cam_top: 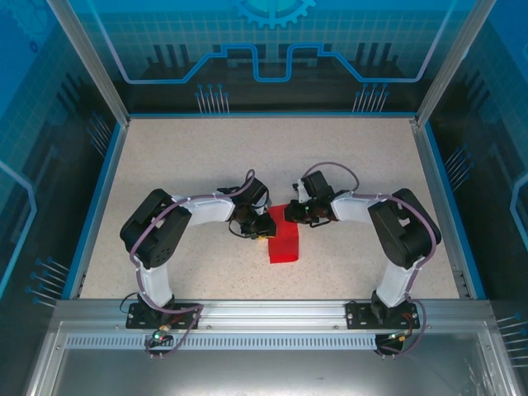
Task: Fold a paper plane with a square sheet of paper (pick it up from the middle)
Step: Fold the square sheet of paper in half at the center of the table.
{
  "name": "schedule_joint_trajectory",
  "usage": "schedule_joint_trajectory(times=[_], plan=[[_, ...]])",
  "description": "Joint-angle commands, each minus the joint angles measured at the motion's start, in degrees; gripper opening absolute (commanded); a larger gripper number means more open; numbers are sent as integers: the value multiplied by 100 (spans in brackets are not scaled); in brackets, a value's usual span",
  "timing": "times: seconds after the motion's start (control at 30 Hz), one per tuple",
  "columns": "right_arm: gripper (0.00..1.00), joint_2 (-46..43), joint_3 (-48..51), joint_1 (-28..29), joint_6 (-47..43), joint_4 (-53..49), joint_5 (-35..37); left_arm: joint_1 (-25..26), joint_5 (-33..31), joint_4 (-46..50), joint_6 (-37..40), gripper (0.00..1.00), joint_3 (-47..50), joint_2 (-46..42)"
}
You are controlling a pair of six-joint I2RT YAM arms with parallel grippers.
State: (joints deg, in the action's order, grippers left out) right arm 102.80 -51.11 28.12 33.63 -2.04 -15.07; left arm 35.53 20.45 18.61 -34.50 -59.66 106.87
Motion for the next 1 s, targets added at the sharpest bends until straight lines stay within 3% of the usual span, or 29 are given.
schedule_joint_trajectory(times=[0.0,0.37,0.6,0.97], plan=[[17,127,-24,-246,-155,-13,175,33,-758,487,128,24,240,361],[17,-156,216,-619,-295,-20,152,36,-790,505,132,24,297,343],[17,-787,136,-370,-72,-47,-231,38,-779,521,136,24,235,378],[16,-47,-196,-51,230,373,-353,40,-775,546,158,24,226,352]])
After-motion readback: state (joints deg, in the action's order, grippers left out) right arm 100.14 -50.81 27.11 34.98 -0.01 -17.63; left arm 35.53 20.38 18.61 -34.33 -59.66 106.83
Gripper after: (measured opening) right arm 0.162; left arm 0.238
